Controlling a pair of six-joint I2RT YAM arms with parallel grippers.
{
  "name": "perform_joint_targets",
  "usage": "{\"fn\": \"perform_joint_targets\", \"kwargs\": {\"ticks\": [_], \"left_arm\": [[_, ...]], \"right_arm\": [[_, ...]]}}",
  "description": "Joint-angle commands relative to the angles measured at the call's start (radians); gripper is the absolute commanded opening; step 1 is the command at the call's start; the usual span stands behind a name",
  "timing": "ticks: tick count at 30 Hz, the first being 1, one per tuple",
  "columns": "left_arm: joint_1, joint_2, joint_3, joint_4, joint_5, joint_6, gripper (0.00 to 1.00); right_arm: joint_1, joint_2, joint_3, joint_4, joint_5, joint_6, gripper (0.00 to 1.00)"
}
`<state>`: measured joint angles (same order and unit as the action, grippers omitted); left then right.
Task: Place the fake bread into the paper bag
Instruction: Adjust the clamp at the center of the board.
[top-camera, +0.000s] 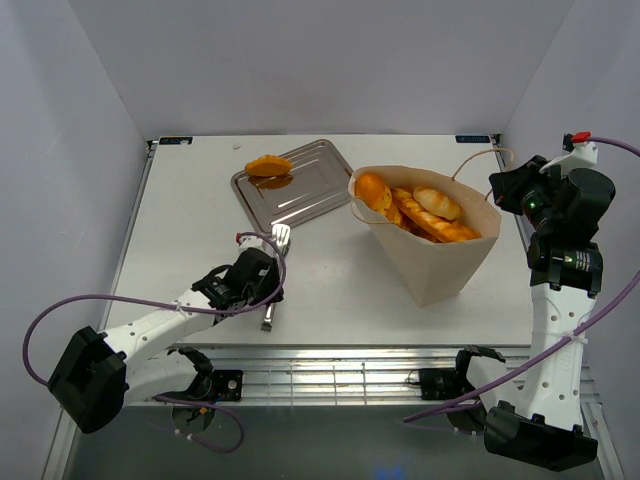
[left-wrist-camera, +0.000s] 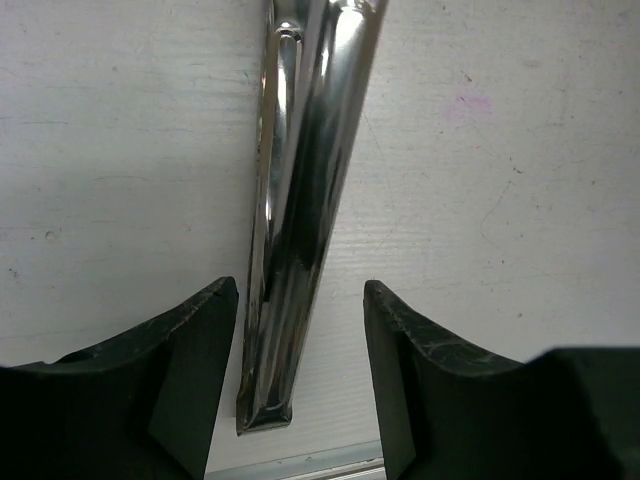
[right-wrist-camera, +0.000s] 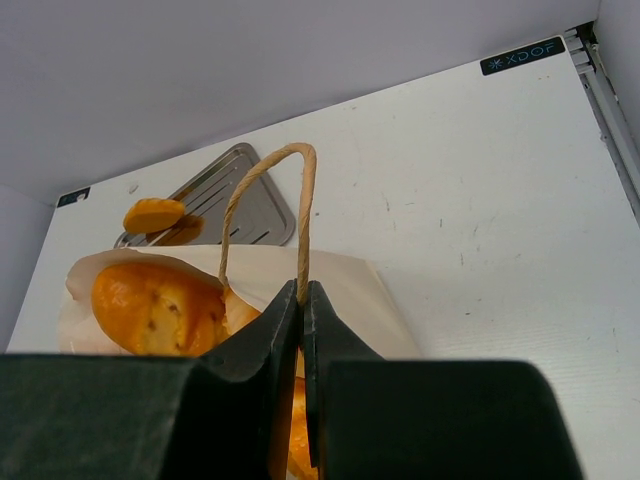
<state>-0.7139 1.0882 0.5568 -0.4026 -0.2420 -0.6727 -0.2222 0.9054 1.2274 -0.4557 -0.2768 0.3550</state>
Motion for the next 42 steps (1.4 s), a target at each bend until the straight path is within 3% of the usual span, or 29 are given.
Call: {"fn": "perform_joint_targets", "kwargs": {"ticks": [1,9,16,19,24,29,34,38,42], "left_arm": [[0.021,-0.025,-0.011,0.054,0.043,-0.001,0.64],[0.034,-0.001,-0.046,0.106,0.090,-0.004,0.61],[0.054,0.022,-0.084,0.179,0.127,-0.007,0.36],[0.059,0.019,-0.084,0.188,0.125,0.004,0.30],[0.059,0.039,-0.046,0.173,0.115,0.030,0.07],[0.054,0.096,0.032,0.133,0.107,0.099,0.00],[-0.041,0.235,0.178,0.015,-0.051,0.145,0.00],[-0.203,0.386,0.308,-0.102,-0.244,0.148,0.00],[-0.295,0.531,0.408,-0.212,-0.390,0.119,0.00]], "right_arm": [[0.001,-0.017,-0.005,0.054,-0.015,-0.013,0.08],[0.001,-0.017,-0.006,0.057,-0.015,-0.010,0.08],[0.001,-0.014,0.006,0.046,-0.010,-0.014,0.08],[0.001,-0.014,0.003,0.046,-0.013,-0.013,0.08],[0.001,-0.016,0.001,0.051,-0.018,-0.010,0.08],[0.000,-0.014,-0.002,0.052,-0.016,-0.008,0.08],[0.000,-0.016,-0.008,0.055,-0.016,-0.007,0.08],[0.001,-0.019,-0.011,0.055,-0.013,-0.007,0.08],[0.001,-0.019,-0.002,0.046,-0.004,-0.013,0.08]]}}
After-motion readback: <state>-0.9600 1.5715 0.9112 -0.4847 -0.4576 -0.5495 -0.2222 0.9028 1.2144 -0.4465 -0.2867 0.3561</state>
